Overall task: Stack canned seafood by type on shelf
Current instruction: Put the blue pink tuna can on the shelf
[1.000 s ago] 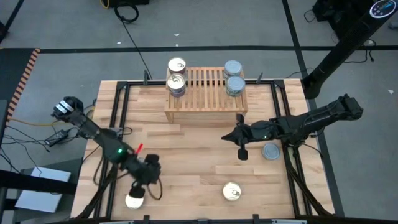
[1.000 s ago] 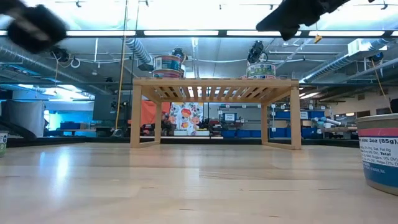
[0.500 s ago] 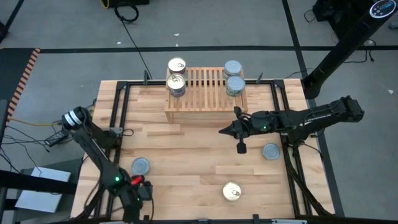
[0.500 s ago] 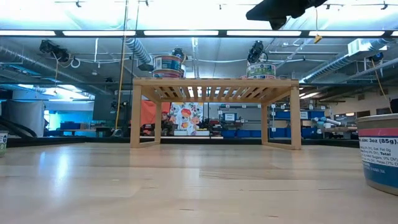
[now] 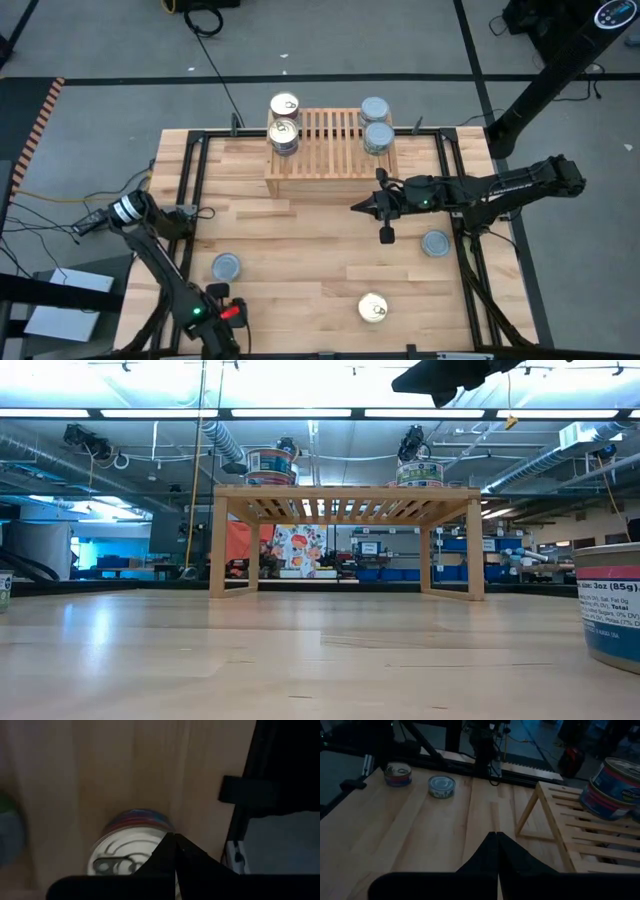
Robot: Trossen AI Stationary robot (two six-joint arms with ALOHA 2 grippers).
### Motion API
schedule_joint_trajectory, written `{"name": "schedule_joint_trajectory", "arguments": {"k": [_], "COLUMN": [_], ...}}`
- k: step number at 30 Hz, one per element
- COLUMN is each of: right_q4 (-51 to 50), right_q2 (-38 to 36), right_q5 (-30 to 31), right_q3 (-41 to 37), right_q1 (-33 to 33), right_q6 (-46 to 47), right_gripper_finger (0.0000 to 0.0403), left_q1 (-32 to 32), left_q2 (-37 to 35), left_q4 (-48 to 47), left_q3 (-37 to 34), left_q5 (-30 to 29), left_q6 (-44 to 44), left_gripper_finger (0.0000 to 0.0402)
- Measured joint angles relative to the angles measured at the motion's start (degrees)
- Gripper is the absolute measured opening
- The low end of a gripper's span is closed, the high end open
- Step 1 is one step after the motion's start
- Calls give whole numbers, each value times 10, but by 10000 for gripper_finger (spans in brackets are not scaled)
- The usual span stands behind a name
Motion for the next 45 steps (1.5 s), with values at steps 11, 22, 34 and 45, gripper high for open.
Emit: {"name": "schedule_joint_trajectory", "arguments": {"k": [11,22,34,45], "right_q4": [0,2,2,2], "right_q2": [0,0,0,0], "right_q5": [-1,-1,1,0], "right_q3": [0,0,0,0], "right_q1": [0,0,0,0], "right_q6": [0,-2,-1,-1], "right_gripper_finger": [5,7,7,7], "left_q1": [-5,-13,-2,20], "left_q2": [0,3,13,15], "left_q4": [-60,-23,-25,-21], "left_q3": [13,-14,-17,-19], "left_q5": [-21,-31,-93,-180], "left_q6": [-38,-91,-57,-29], "left_gripper_finger": [2,2,2,2]}}
